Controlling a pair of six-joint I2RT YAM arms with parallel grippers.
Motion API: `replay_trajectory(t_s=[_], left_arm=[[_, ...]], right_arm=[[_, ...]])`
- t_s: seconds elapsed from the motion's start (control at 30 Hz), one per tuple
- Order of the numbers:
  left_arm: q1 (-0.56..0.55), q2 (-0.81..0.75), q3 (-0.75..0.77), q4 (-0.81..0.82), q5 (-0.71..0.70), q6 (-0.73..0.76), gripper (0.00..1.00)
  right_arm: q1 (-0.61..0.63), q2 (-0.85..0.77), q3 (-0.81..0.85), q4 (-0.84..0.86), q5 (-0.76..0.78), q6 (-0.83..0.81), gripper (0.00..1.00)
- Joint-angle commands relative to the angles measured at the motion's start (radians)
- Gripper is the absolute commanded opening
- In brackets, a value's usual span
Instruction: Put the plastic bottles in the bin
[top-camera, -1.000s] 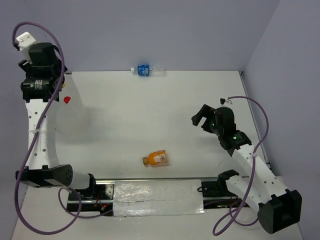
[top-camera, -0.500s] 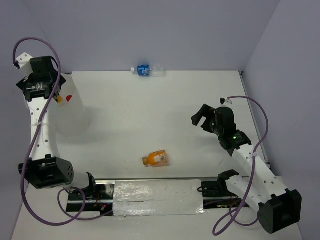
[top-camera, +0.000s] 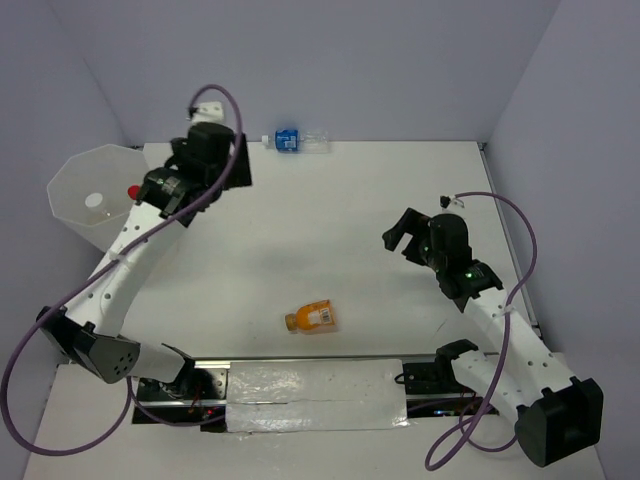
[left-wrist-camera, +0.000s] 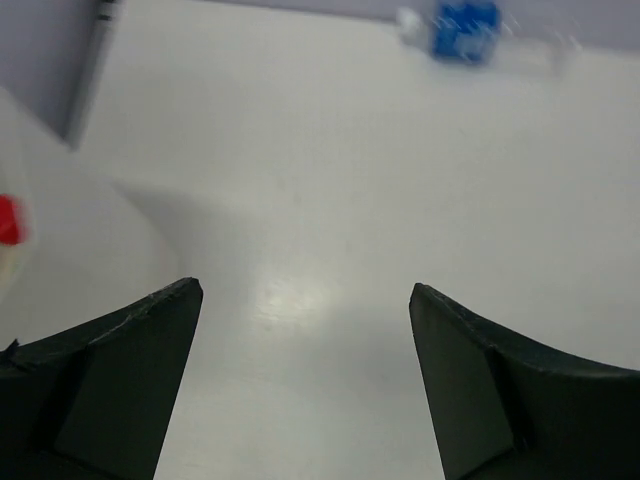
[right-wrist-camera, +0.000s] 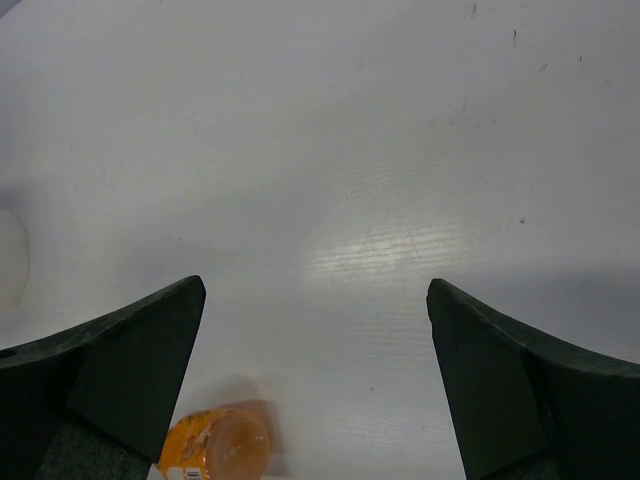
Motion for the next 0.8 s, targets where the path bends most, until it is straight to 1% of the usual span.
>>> replay_trajectory(t_s=[0.0,0.03,0.07,0.1,0.13,0.17,0.2,0.27,0.3,0.4,0.5,0.6,0.77], left_arm=[[-0.11,-0.002,-0.109,0.015,0.21,0.089,0.98],[-0.162,-0.005,-0.14,0.027,0.257,0.103,0.98],[-0.187,-0.006,-0.184,0.032,0.297,0.135,0.99],[-0.21,-0.008,-0.204,0.035,0.369,0.15,1.0],[-0.256,-0.008,-0.226,0.035,0.395,0.171,0.99],[-0.274,-0.008,-0.261,0.033,0.423,0.182,1.0],[-0.293,0.0,-0.275,0.027,0.49,0.192,0.99],[-0.351,0.009,-0.321,0.02,0.544,0.212,1.0],[-0.394,0.023,-0.333,0.015,0.562,0.216,1.0],[-0.463,0.052,-0.39,0.029,0.593,0.221,0.99],[-0.509,0.08,-0.445,0.081,0.593,0.212,1.0],[-0.534,0.107,-0.471,0.11,0.627,0.208,0.97],[-0.554,0.171,-0.482,0.098,0.671,0.245,0.94]], right_arm=[[-0.001,-0.039,0.02,0.004,0.02,-0.003,1.0],[0.0,-0.056,0.017,0.002,0.02,-0.005,1.0],[0.0,-0.06,0.016,-0.001,0.026,-0.003,1.0],[-0.003,-0.063,0.017,-0.005,0.031,-0.005,1.0],[-0.001,-0.066,0.017,-0.008,0.037,-0.003,0.99],[-0.001,-0.067,0.02,-0.016,0.046,-0.008,1.0],[-0.003,-0.067,0.022,-0.019,0.049,-0.011,1.0],[-0.003,-0.062,0.026,-0.024,0.052,-0.022,1.0],[-0.001,-0.062,0.028,-0.025,0.054,-0.023,1.0],[-0.004,-0.067,0.022,-0.025,0.057,-0.019,1.0],[-0.003,-0.068,0.013,-0.018,0.049,-0.011,1.0],[-0.003,-0.059,0.014,-0.01,0.042,-0.01,1.0],[-0.003,-0.051,0.009,-0.001,0.035,-0.013,1.0]])
